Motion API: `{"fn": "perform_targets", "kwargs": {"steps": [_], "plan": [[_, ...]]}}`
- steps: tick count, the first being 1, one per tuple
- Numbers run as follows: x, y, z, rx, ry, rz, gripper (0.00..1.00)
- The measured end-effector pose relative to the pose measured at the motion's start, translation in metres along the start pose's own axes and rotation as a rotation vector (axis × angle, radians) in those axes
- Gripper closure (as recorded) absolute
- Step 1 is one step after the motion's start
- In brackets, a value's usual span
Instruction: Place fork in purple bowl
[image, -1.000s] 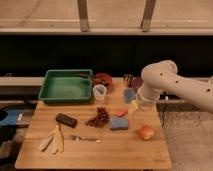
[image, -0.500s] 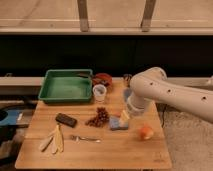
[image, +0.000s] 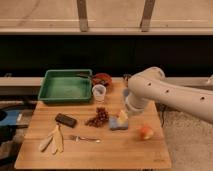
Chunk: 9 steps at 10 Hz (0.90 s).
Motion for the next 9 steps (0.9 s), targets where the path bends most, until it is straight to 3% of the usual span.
{"fn": "perform_targets", "kwargs": {"steps": [2, 5, 7, 9], "plan": [[-0.022, 0.031, 0.008, -0.004, 0.003, -0.081, 0.3], [-0.065, 0.105, 0.028, -0.018, 0.016, -0.244, 0.3], [-0.076, 0.152, 0.038, -0.039, 0.037, -0.34, 0.3], [-0.076, 0.155, 0.04, -0.037, 0.041, -0.351, 0.3]]}}
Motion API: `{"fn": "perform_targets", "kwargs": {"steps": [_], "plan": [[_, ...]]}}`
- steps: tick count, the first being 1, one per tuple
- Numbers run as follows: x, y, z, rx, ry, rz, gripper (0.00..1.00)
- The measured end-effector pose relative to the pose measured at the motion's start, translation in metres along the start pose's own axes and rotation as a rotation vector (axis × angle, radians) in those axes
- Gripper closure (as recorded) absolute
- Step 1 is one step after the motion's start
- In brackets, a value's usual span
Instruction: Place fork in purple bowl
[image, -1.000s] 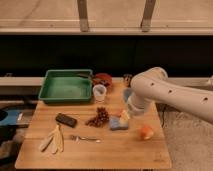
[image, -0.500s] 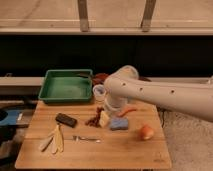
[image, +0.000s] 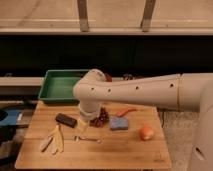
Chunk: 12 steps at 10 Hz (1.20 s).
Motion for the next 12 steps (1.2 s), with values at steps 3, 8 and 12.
{"fn": "perform_targets", "kwargs": {"steps": [3, 8, 12], "plan": [[0.004, 0.0, -0.001, -0.008, 0.003, -0.001, 0.3], [0.008, 0.032, 0.058, -0.137, 0.043, -0.059, 0.3], [0.002, 0.049, 0.079, -0.189, 0.066, -0.094, 0.3]]}}
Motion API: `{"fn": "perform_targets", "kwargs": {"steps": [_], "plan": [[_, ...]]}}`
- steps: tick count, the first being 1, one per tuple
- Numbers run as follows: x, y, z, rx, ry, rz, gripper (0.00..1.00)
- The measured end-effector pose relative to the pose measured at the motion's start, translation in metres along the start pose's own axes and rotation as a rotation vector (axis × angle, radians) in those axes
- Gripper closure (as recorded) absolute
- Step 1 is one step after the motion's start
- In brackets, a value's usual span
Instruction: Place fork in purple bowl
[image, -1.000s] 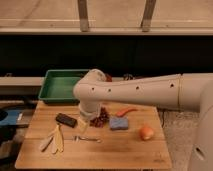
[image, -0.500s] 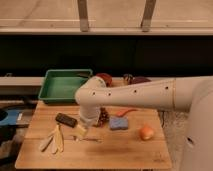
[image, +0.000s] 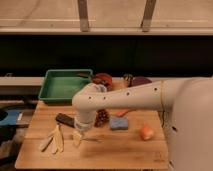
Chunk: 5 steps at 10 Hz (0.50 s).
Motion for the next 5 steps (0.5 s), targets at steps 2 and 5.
{"fn": "perform_targets", "kwargs": {"steps": [2, 5], "plan": [[-0.01, 0.004, 0.012, -0.007, 0.016, -0.019, 0.3], [-0.017, 0.003, 0.025, -0.003, 0.033, -0.033, 0.3]]}}
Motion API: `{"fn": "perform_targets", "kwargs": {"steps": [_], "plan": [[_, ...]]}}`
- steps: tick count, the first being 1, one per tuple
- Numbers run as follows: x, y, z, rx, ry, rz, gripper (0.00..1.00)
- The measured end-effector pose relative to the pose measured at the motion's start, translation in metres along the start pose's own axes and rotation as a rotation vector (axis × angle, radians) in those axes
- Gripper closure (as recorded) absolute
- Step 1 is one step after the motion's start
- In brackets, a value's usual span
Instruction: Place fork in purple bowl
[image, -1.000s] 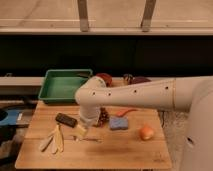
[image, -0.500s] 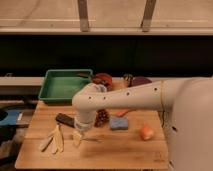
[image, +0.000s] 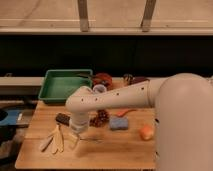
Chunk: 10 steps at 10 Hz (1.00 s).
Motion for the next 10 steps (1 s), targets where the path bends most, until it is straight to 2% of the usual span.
{"fn": "perform_targets", "kwargs": {"steps": [3, 5, 7, 10], "plan": [[-0.002, -0.005, 0.023, 0.002, 0.015, -0.015, 0.3], [0.003, -0.01, 0.033, 0.019, 0.02, -0.018, 0.3], [0.008, -0.014, 0.033, 0.051, -0.003, -0.024, 0.3], [0.007, -0.014, 0.034, 0.056, -0.005, -0.026, 0.3]]}}
